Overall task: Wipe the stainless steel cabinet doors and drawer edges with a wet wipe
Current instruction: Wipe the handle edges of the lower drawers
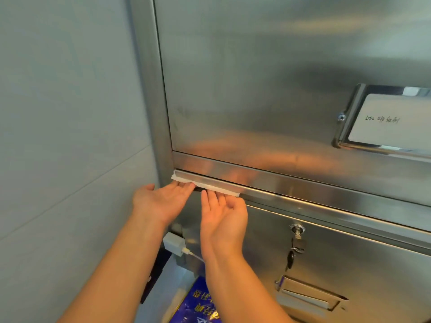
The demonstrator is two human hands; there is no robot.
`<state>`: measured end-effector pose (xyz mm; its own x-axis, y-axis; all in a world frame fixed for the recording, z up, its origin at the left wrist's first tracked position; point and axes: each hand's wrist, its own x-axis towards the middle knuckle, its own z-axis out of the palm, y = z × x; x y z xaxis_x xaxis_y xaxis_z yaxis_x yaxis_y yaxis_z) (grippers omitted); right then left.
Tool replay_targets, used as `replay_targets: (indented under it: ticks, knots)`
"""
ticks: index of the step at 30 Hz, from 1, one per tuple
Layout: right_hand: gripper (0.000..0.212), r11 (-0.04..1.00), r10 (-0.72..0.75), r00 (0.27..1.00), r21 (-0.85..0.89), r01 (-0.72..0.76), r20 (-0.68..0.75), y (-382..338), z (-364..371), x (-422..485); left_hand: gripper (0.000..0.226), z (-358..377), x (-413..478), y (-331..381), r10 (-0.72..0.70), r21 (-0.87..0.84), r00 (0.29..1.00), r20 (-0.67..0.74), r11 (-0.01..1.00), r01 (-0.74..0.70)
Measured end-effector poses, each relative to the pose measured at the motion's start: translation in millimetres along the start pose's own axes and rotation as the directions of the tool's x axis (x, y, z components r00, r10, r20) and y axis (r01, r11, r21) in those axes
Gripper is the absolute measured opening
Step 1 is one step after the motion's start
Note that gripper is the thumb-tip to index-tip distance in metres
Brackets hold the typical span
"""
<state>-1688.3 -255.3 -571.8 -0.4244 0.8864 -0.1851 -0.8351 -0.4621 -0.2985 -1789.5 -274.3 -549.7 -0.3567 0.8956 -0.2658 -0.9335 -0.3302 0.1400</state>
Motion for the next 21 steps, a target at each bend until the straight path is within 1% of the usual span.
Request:
replay_targets:
  ticks: [2,7,10,14,18,21]
  knots:
    - [0.039,1.000,0.000,1.000,0.008,0.000,-0.007,-0.1,0.5,2.4,0.060,-2.5,0.6,-2.5,0.034,0.026,0.999,0.006,0.999,-0.034]
    - [0.037,0.998,0.054,0.998,0.035,-0.054,-0.007,-21.6,-6.3,-3.2,0.055,-8.2,3.5,-24.4,0.149,0.142,0.989,-0.015,0.979,-0.145]
    - [0.037,0.999,0.023,0.999,0.033,-0.022,-0.029,-41.4,-13.6,-10.7,0.052,-8.1,4.1,-47.5,0.193,0.234,0.981,-0.017,0.955,-0.184]
    - [0.035,0.999,-0.035,0.999,0.034,0.036,-0.025,-83.5,-29.2,-23.8,0.050,-7.0,-3.9,-92.6,0.170,0.280,0.985,-0.014,0.947,-0.159]
    - [0.035,0.996,-0.094,0.995,0.000,0.094,-0.013,-138.4,-49.5,-39.1,0.047,-4.4,-16.0,-150.7,0.129,0.282,0.992,-0.009,0.952,-0.121]
    - [0.039,0.990,-0.137,0.990,-0.021,0.137,-0.011,-181.6,-66.4,-53.4,0.047,0.4,-23.9,-195.2,0.092,0.272,0.996,-0.021,0.959,-0.083]
